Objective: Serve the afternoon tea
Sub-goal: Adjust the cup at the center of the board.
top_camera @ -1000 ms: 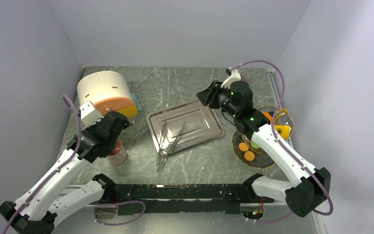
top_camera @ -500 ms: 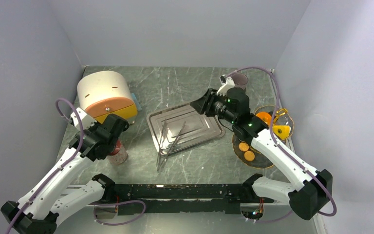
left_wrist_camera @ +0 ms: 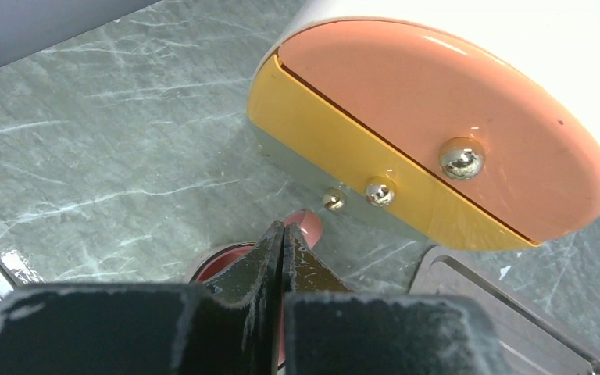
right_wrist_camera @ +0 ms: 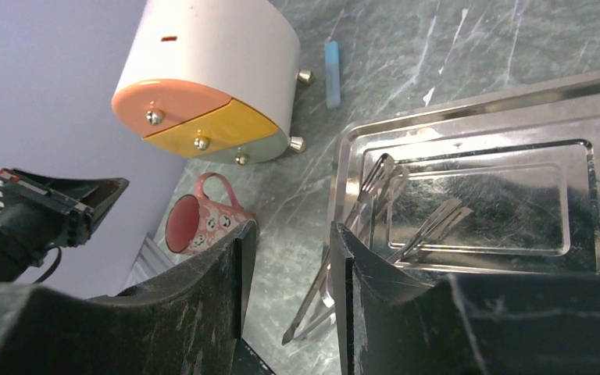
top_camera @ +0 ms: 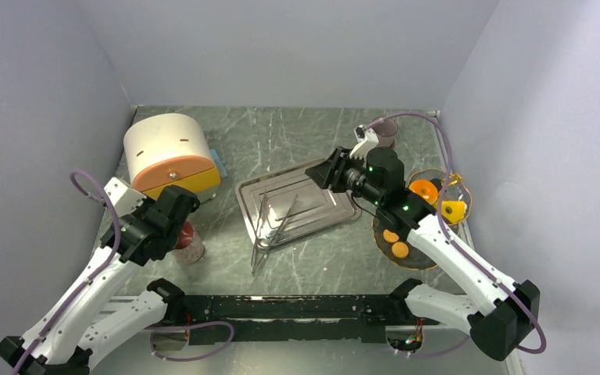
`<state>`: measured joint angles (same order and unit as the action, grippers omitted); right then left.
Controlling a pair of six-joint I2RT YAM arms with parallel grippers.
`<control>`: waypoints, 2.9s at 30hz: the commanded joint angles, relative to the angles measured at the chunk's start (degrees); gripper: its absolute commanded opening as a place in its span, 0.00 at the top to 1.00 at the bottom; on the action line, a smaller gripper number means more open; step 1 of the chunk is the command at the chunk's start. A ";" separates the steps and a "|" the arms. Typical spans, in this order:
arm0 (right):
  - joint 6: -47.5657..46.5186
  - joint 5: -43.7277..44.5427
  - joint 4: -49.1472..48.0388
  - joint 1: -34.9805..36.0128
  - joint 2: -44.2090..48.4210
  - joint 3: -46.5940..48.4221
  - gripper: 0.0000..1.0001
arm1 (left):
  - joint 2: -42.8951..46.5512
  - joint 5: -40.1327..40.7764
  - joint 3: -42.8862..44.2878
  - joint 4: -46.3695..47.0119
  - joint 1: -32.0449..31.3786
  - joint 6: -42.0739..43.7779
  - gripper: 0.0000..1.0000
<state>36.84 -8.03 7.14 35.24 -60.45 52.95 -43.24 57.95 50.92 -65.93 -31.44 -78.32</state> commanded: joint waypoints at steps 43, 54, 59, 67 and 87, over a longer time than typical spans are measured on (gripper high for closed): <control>-3.81 4.04 1.68 0.31 4.99 -1.71 0.57 | -9.34 -11.15 -10.19 17.40 10.49 2.67 0.95; -3.52 3.30 0.21 0.28 3.43 -1.96 0.57 | -10.03 -14.67 -8.99 18.28 10.61 6.40 0.95; -3.70 3.41 0.64 0.29 2.70 -1.44 0.57 | -9.09 -17.61 -9.42 17.83 10.62 7.04 0.95; -3.24 3.48 0.27 0.33 2.81 -1.61 0.57 | -6.31 -20.29 -9.98 18.45 10.61 8.99 0.95; -3.82 4.68 1.29 0.32 4.63 -2.05 0.58 | -9.14 -13.00 -11.81 21.55 12.36 8.34 0.95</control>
<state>34.17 -4.45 8.29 35.29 -57.43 51.20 -52.01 47.62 39.83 -47.64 -20.05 -69.28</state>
